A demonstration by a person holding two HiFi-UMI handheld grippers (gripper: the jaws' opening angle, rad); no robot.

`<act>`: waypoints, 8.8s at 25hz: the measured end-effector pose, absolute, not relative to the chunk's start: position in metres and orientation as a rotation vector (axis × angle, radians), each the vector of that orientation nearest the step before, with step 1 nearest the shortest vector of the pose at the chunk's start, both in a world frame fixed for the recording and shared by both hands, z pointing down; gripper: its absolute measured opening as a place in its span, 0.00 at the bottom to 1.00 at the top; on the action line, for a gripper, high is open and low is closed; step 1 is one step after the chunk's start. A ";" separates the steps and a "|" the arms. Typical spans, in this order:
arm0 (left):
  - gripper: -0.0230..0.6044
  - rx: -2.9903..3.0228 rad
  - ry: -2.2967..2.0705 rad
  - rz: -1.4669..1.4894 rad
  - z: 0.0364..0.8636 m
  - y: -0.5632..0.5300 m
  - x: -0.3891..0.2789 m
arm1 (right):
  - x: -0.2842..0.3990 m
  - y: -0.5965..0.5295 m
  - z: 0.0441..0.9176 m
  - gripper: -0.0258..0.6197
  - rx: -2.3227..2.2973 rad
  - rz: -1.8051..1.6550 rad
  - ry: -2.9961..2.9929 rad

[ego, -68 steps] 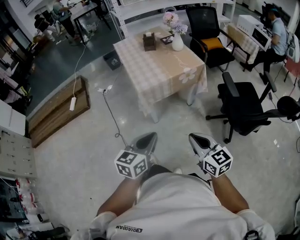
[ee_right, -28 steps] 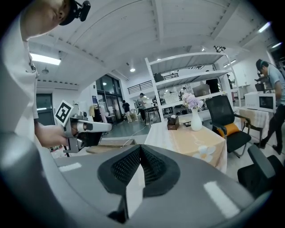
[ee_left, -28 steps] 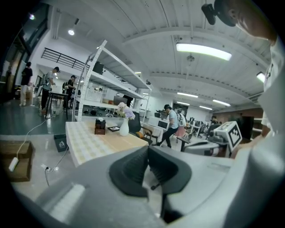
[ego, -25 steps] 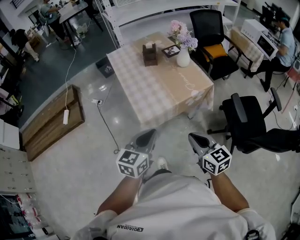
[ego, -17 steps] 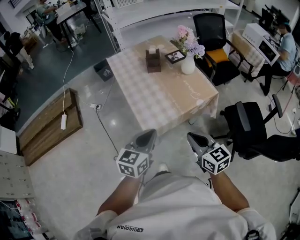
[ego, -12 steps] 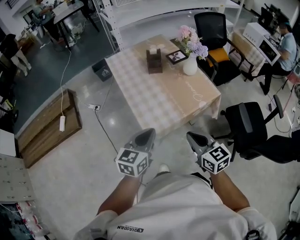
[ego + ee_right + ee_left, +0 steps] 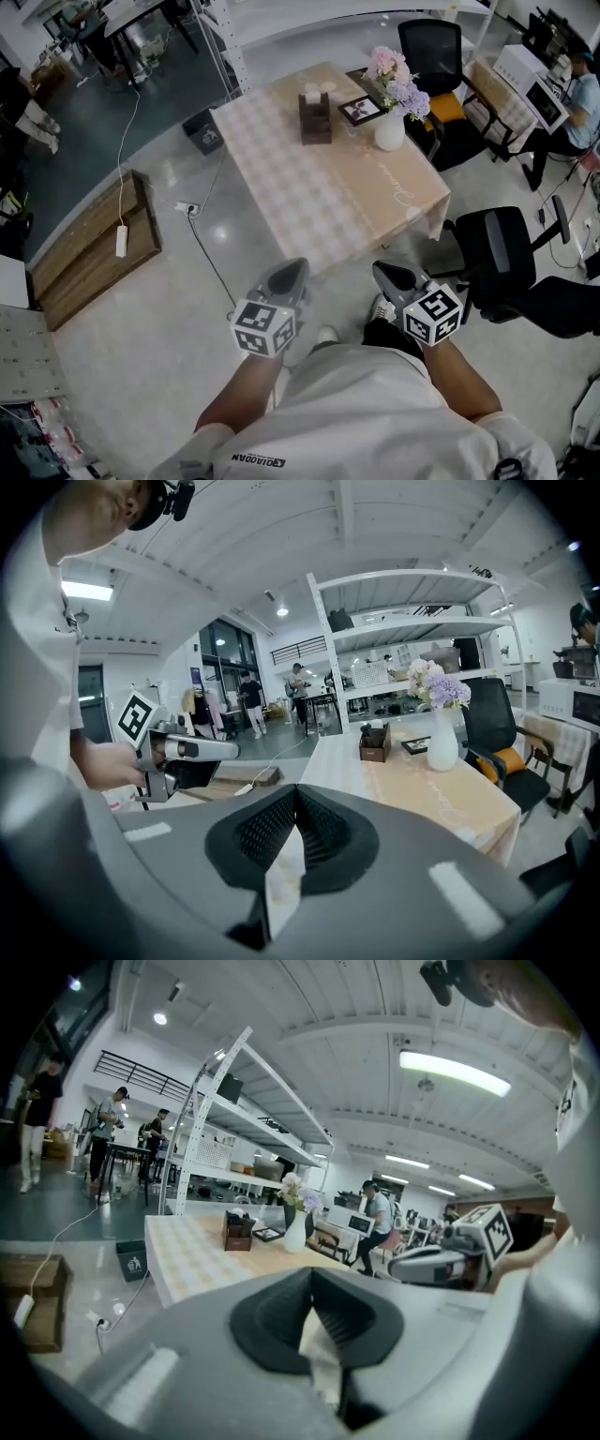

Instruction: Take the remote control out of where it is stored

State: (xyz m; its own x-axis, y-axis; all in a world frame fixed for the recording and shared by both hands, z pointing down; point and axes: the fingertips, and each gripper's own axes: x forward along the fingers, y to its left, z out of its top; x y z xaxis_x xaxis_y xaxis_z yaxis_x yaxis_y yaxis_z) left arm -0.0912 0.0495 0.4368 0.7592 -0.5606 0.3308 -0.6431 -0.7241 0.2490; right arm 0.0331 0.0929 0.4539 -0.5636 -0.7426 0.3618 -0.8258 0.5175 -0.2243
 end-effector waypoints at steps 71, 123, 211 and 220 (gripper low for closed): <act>0.04 2.338 -1.266 0.463 0.505 -0.171 -0.102 | 0.063 -0.330 0.547 0.22 1.004 -0.022 -2.203; 0.04 2.311 -1.326 0.456 0.497 -0.162 -0.117 | 0.078 -0.301 0.586 0.14 1.529 1.843 -2.431; 0.04 2.466 -1.221 0.386 0.465 -0.166 -0.073 | 0.050 -0.189 0.505 0.05 1.073 0.564 -2.567; 0.04 2.420 -1.258 0.404 0.476 -0.182 -0.088 | 0.038 -0.245 0.508 0.05 1.074 0.397 -2.514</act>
